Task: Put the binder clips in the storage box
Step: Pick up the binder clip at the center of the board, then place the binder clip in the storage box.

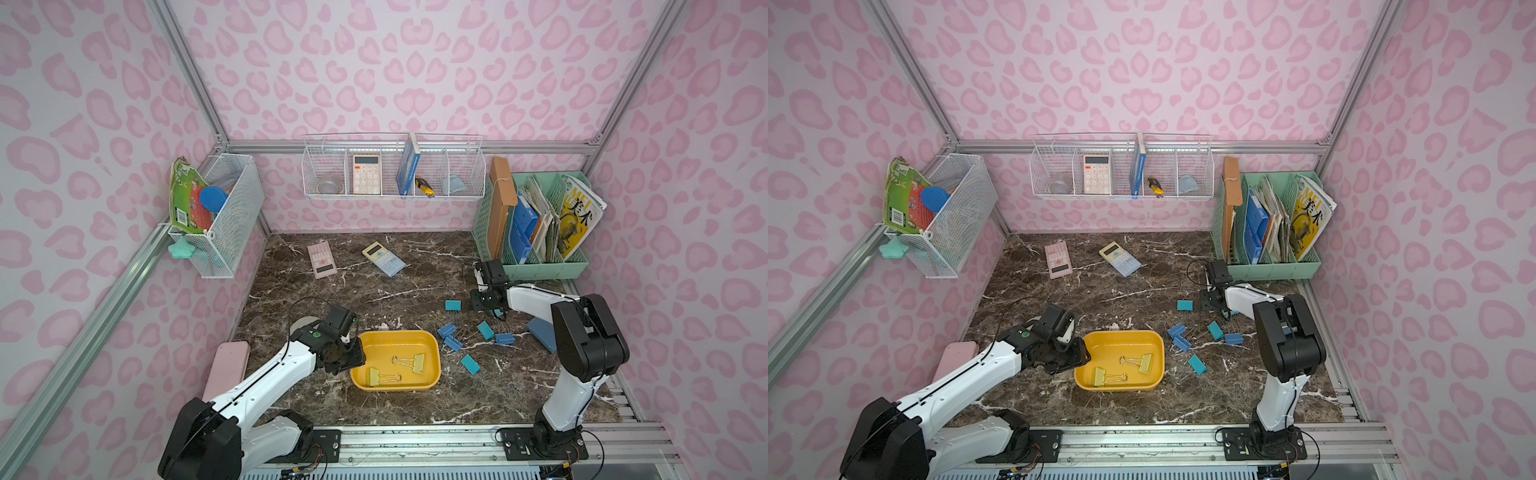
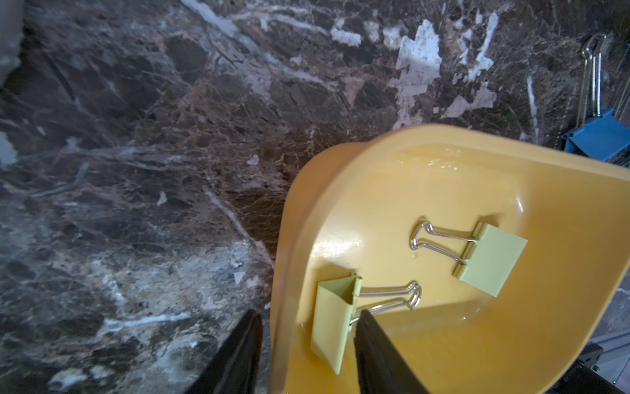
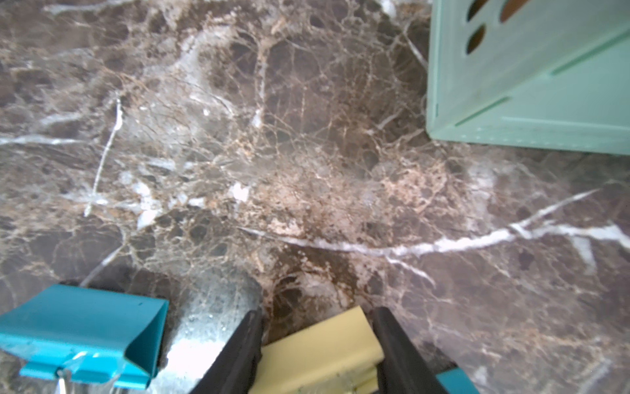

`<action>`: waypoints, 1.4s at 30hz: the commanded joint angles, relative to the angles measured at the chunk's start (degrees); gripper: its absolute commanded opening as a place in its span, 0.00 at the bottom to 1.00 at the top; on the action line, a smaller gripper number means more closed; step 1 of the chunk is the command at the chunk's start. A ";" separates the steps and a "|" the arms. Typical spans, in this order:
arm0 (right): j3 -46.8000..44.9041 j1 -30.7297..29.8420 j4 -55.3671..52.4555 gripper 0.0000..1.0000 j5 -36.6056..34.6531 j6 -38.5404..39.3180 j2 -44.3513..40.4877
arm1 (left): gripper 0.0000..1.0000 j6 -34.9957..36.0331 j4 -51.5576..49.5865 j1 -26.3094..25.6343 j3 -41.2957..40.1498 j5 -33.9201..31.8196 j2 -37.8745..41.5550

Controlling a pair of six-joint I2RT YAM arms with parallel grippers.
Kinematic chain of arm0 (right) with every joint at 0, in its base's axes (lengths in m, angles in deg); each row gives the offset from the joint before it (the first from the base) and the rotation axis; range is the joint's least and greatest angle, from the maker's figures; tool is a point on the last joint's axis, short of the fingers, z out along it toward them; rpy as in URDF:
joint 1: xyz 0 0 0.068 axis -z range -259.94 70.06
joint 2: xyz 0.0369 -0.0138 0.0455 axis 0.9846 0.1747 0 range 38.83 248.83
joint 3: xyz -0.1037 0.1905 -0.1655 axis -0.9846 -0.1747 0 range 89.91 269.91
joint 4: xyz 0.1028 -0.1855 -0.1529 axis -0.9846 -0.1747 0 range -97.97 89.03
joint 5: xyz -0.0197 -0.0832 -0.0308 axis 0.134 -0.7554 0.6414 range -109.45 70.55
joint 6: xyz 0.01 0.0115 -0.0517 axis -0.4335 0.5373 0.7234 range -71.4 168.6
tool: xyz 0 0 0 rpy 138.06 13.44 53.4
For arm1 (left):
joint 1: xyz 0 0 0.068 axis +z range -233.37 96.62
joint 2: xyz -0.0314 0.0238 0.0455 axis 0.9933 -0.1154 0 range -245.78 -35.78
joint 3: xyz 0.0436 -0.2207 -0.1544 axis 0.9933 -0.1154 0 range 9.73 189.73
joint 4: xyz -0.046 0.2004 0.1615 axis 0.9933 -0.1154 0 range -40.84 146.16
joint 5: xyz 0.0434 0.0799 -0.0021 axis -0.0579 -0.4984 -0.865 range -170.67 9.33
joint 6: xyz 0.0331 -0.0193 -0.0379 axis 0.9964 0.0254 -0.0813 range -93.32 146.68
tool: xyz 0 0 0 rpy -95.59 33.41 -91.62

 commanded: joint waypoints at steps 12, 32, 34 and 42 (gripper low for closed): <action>2.96 0.34 -4.04 0.35 -0.90 -0.37 -0.25 | 0.49 -0.03 -0.65 0.02 0.46 -0.61 -0.27; 4.79 -26.85 -4.14 0.36 10.67 6.03 -15.47 | 0.49 -0.13 -0.82 0.02 0.72 -0.89 -0.71; 4.72 -29.25 -2.91 0.36 12.41 6.09 -16.12 | 0.49 -0.17 -0.92 0.02 0.76 -1.10 -0.66; 3.79 -38.92 1.34 0.37 17.68 6.64 -14.31 | 0.49 -0.57 -1.53 0.06 0.84 -1.85 0.29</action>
